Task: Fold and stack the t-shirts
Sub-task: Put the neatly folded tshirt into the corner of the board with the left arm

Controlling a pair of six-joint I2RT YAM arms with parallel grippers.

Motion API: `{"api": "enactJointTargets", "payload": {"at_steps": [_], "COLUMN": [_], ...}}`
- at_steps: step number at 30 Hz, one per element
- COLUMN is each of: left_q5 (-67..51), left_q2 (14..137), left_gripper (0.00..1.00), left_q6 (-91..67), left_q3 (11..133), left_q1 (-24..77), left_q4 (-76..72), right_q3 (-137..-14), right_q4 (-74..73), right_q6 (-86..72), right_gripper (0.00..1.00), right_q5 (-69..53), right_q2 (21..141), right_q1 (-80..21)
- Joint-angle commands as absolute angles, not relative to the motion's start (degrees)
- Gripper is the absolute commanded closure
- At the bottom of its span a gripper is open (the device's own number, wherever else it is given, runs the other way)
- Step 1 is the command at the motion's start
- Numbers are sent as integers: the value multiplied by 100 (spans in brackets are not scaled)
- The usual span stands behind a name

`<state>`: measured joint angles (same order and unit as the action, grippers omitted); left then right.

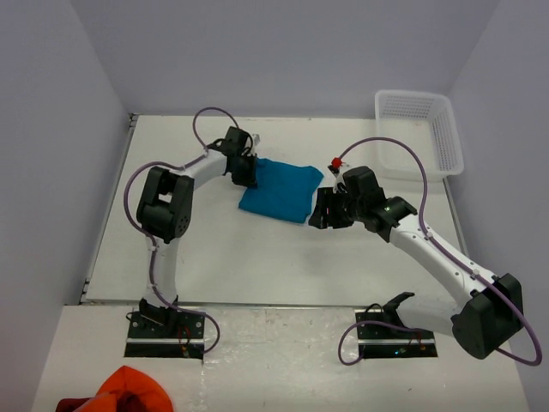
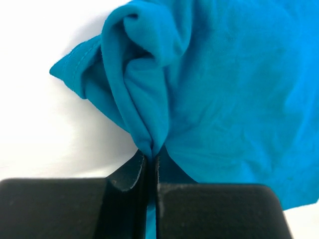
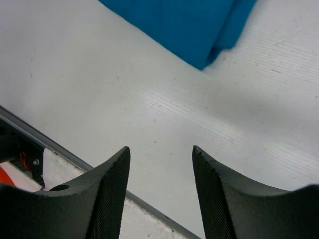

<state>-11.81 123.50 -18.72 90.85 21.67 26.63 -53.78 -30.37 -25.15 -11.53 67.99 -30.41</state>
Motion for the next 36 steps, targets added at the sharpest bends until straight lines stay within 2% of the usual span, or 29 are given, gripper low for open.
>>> {"api": "enactJointTargets", "payload": {"at_steps": [1,8,13,24,36], "left_q5": [-457,-27,808,1326,1529], "left_q2": [12577,13095,13543,14167,14519], "left_gripper": [100,100,100,100,100], "left_q6": [-1363,-906,-458,-26,580], "left_q3": [9474,10572,11583,13120,13684], "left_q1": [1601,1020,721,-271,-826], "left_q4": [3409,3998,4367,4799,4052], "right_q3": [-5388,-5677,-5704,-5985,-6144], "right_q4": [-2883,-3128,-3103,-3639,-4095], "right_q6": [-2637,-2435,-2505,-2347,-2496], "right_gripper": [46,46,46,46,46], "right_q5": [-1291,-1002,-1221,-905,-581], "right_q2": [6715,6811,6829,6829,6768], "right_q1": [-3059,-3270,-3366,-3559,-3559]}}
